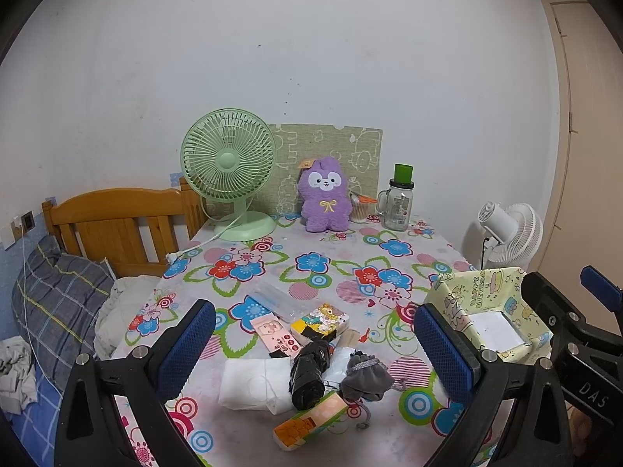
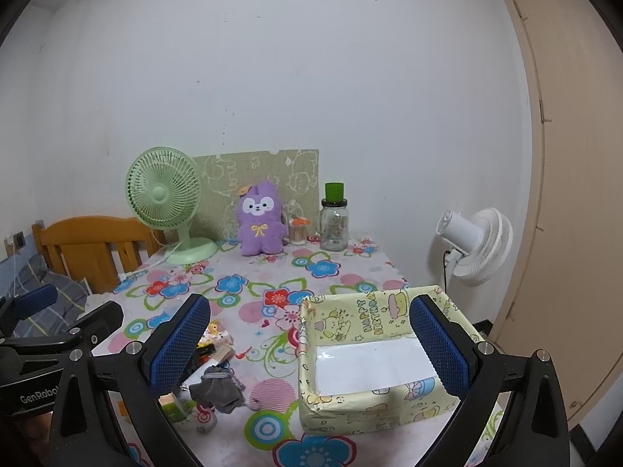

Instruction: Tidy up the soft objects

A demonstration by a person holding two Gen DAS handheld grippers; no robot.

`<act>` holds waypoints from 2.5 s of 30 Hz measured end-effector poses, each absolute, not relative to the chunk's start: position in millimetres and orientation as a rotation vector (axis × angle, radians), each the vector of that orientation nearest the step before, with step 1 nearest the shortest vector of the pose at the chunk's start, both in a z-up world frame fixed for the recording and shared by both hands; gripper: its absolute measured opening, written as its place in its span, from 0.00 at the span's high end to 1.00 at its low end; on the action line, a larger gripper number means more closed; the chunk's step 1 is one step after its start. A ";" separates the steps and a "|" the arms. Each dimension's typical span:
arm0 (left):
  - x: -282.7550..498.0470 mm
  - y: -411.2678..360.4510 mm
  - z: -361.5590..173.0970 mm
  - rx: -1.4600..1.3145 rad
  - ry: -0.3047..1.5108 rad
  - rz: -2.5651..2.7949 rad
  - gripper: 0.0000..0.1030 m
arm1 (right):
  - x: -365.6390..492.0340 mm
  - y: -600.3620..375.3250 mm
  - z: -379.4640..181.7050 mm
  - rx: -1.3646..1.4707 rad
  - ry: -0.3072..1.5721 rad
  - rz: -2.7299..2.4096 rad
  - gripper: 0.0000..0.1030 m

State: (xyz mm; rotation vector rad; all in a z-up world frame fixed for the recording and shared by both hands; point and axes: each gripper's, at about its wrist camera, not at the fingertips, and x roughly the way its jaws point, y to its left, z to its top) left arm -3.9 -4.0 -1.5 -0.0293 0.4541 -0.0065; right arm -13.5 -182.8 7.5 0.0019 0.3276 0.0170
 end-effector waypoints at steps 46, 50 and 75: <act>36.6 23.4 -42.5 -0.004 0.565 -0.003 0.06 | 31.1 -146.4 -21.3 0.004 0.456 0.076 0.08; 44.6 25.7 -51.1 0.000 0.591 -0.006 0.06 | 41.2 -135.7 -27.5 -0.005 0.476 0.095 0.08; 88.9 22.5 -109.8 0.021 0.792 -0.071 0.12 | 88.3 -91.9 -78.0 -0.054 0.652 0.153 0.16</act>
